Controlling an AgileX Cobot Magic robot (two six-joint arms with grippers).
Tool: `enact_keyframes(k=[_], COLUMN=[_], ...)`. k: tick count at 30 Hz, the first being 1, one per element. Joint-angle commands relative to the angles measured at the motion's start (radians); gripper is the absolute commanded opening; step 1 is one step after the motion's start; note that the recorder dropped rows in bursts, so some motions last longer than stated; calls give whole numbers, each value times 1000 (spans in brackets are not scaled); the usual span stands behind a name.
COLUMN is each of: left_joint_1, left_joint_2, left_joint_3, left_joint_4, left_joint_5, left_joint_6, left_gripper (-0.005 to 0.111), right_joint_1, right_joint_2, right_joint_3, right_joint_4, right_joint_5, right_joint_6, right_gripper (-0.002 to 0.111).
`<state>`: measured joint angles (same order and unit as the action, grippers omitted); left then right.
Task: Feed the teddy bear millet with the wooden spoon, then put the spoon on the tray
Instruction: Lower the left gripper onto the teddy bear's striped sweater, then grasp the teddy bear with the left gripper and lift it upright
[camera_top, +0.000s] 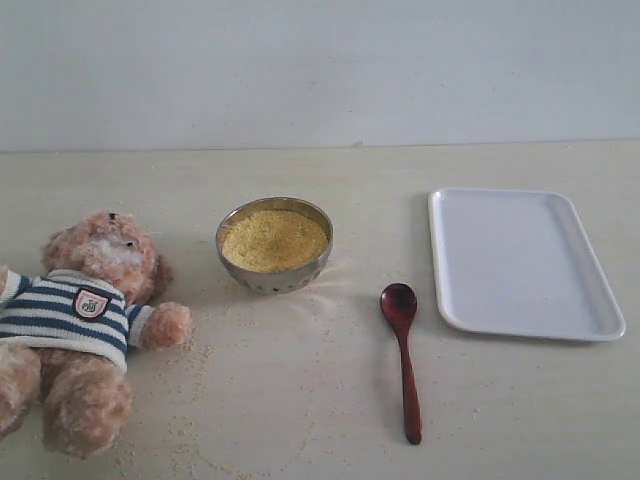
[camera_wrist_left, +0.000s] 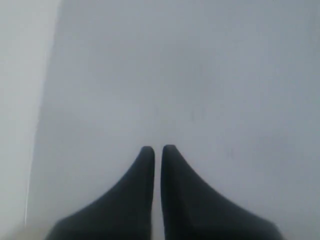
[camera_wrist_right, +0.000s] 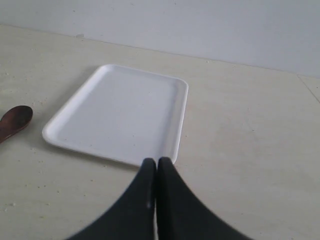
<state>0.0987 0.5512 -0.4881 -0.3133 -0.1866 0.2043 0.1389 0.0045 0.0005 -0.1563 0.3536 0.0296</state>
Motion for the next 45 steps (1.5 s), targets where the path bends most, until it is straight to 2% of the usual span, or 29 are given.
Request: enact_keyframes(k=[1,3,5,7,11,16,23,26,29,31,34,41,45], left_joint_1=[2,2,2,2,16,57,80,78,78,78,78,78,78], left_joint_2=[426,579,668,727,734,730,730,730,730,730,730,799,883], left_joint_3=[-304,-427,-494,-514,-453,-300,-265,-244,-212,-187,-149,-77,-75], left_joint_4=[-15,4,15,25,-11,-12,-10,-83,-145,-148,-151,-296,-438], left_joint_5=[727,988,1148,1222,1225,1084,947,887,831,793,740,592,579], left_joint_6=[97,111,172,177,164,164,228,329,446,444,420,425,468], left_gripper=[5,5,5,5,5,5,8,28,58,83,109,111,111], right_joint_1=[0,0,0,0,0,0,0,0,0,0,0,0,0], right_joint_2=[-5,-5,-5,-5,-5,-5,-5,-5,-5,-5,-5,-5,-5], right_joint_3=[-1,-1,-1,-1,-1,-1,-1,-1,-1,-1,-1,-1,-1], right_joint_4=[-6,-6,-6,-6,-6,-6,-6,-6,-6,-6,-6,-6,-6], right_joint_5=[-12,-12,-12,-12,-12,-12,-12,-12,-12,-12,-12,-12,-12], right_joint_6=[0,0,0,0,0,0,0,0,0,0,0,0,0], right_gripper=[0,0,0,0,0,0,0,0,0,0,0,0,0])
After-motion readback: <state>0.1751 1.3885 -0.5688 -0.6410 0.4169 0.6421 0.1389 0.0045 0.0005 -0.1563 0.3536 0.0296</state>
